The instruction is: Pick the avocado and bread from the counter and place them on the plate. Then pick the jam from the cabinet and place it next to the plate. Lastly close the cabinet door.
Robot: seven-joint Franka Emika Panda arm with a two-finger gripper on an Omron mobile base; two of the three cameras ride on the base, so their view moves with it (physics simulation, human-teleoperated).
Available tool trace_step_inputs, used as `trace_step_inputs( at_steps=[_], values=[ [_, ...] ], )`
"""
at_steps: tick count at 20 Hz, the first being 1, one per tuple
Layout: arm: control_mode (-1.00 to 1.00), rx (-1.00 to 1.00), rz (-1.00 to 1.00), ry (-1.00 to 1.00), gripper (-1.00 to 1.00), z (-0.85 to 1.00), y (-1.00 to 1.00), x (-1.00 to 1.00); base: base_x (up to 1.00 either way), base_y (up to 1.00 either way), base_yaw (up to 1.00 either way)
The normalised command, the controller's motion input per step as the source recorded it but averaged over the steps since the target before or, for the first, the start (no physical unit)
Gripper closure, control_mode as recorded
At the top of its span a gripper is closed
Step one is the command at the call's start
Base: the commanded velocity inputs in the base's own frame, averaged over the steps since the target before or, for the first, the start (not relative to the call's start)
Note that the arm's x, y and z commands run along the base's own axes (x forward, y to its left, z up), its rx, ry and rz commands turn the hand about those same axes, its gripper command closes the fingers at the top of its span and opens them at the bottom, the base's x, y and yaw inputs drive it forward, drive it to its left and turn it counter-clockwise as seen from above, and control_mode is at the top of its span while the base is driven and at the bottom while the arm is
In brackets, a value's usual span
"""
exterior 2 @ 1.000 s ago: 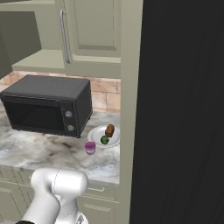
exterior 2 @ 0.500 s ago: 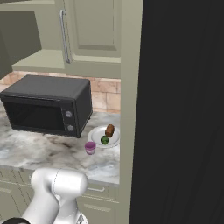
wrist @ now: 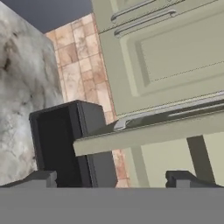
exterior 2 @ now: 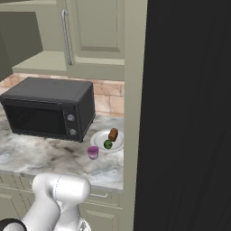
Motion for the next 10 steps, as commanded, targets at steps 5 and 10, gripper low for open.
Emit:
trace_step_inputs(
  at_steps=[5, 10],
  values=[
    [-1.00, -0.04, 0.00, 0.00, -1.00, -0.16, 0.44, 0.62, 0.00, 0.00, 0.00],
    [-1.00, -0.03, 0.00, 0.00, -1.00, -0.08, 0.29, 0.62, 0.00, 0.00, 0.00]
  ],
)
